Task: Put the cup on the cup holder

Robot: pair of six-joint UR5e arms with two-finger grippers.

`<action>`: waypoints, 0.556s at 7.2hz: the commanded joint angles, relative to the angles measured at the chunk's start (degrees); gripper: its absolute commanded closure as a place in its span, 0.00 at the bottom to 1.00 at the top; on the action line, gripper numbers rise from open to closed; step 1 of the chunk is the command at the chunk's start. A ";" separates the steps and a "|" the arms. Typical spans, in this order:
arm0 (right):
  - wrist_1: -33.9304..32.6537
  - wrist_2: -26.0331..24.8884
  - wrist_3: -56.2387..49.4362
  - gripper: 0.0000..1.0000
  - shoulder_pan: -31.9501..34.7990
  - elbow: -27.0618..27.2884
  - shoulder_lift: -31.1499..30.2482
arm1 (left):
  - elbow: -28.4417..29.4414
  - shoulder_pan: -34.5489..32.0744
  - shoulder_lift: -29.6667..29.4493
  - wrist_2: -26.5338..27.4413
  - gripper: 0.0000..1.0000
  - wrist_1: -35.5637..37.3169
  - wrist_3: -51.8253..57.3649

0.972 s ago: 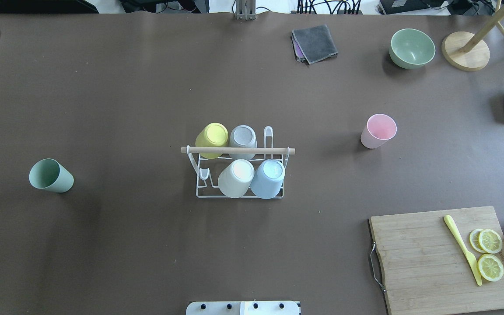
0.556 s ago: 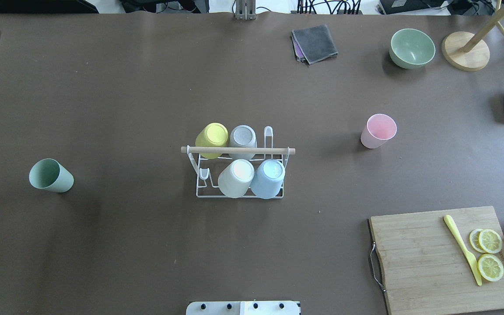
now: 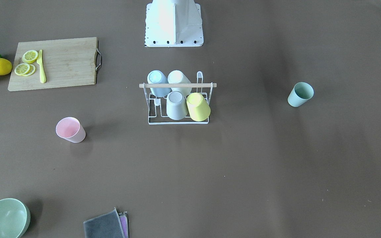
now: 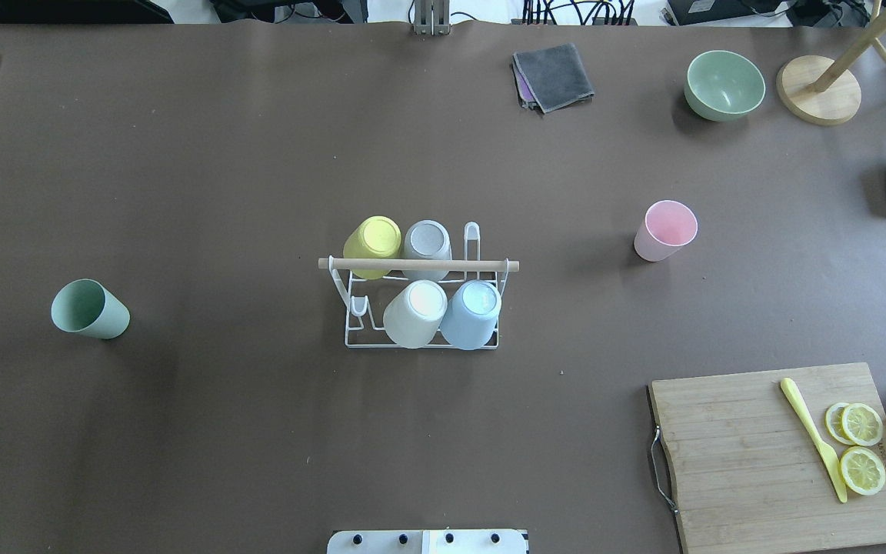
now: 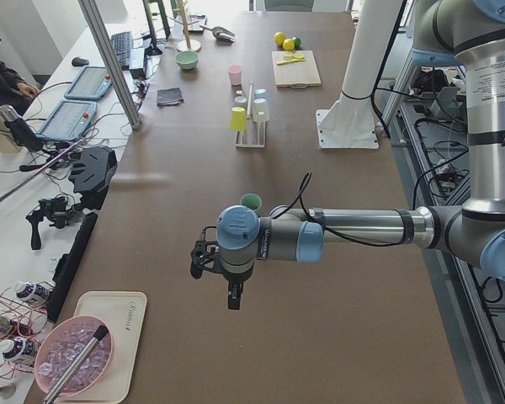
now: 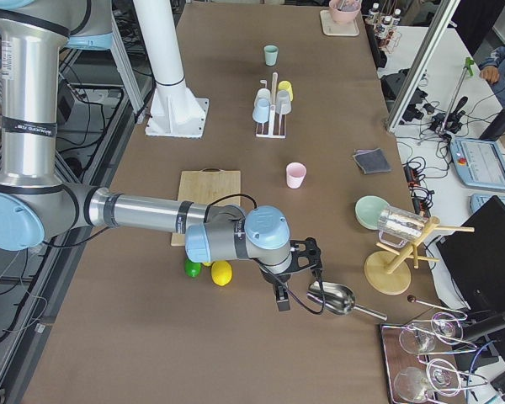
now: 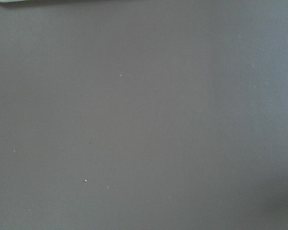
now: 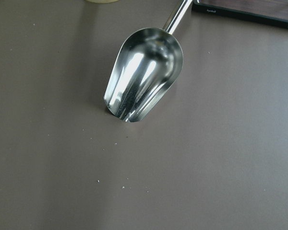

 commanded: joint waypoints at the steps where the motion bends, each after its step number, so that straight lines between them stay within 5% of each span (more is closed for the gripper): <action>1: 0.24 -0.06 -0.07 0.00 -2.72 -2.06 0.61 | 0.04 -0.01 0.00 0.00 0.02 0.07 0.08; 4: 0.33 -0.23 -0.51 0.00 -2.73 -2.59 0.43 | 0.13 0.08 0.00 0.00 0.02 -0.02 0.08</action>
